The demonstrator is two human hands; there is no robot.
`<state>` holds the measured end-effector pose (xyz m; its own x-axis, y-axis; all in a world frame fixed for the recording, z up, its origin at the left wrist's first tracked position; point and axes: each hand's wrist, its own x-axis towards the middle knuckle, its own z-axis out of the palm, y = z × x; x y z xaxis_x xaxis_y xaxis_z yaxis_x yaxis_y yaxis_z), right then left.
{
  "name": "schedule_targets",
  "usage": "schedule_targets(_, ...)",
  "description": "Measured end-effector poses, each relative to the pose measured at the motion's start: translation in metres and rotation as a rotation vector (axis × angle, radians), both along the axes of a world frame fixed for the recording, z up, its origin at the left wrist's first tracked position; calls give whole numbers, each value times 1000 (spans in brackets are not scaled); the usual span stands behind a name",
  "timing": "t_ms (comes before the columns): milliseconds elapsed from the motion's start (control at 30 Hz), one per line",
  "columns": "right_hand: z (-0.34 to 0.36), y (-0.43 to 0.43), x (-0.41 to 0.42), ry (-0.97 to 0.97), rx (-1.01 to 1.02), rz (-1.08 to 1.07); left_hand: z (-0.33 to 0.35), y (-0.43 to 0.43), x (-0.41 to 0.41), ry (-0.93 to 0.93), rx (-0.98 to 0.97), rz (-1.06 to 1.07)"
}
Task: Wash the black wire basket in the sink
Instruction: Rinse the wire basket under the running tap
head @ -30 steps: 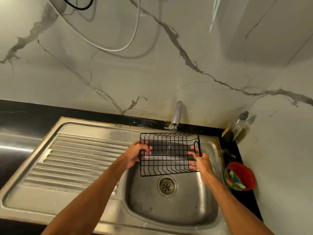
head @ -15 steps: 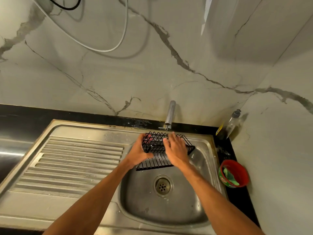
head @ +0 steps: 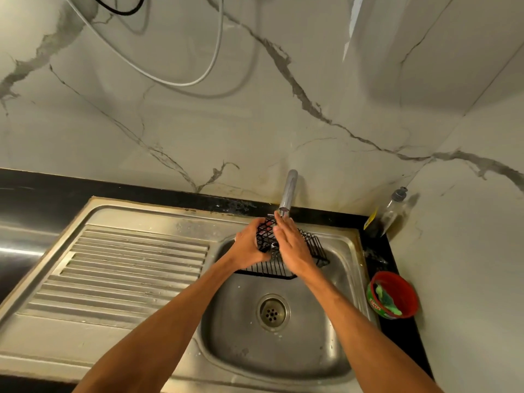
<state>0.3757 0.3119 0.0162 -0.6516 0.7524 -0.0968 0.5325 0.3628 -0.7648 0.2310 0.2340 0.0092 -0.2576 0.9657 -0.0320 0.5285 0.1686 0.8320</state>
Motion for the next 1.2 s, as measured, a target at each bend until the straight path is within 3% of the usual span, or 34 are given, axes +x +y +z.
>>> schedule_targets(200,-3,-29,9,86,169,97,4,11,0,90,-11,-14)
schedule_targets(367,-15,-48,32,117,377,241,-2,3,-9,-43,-26,80)
schedule_targets(500,-28,-25,38,67,122,-71,1,0,-16,-141,-42,129)
schedule_targets(667,-3,-53,7,165,336,148,2,3,-18,-187,-26,160)
schedule_targets(767,-7,-39,7,198,225,-27,-3,5,-16,-186,-48,149)
schedule_targets(1067,6,-26,6,404,10,-359,23,35,3,332,-54,101)
schedule_targets(1200,11,-14,8,378,-115,-354,31,40,11,485,-116,71)
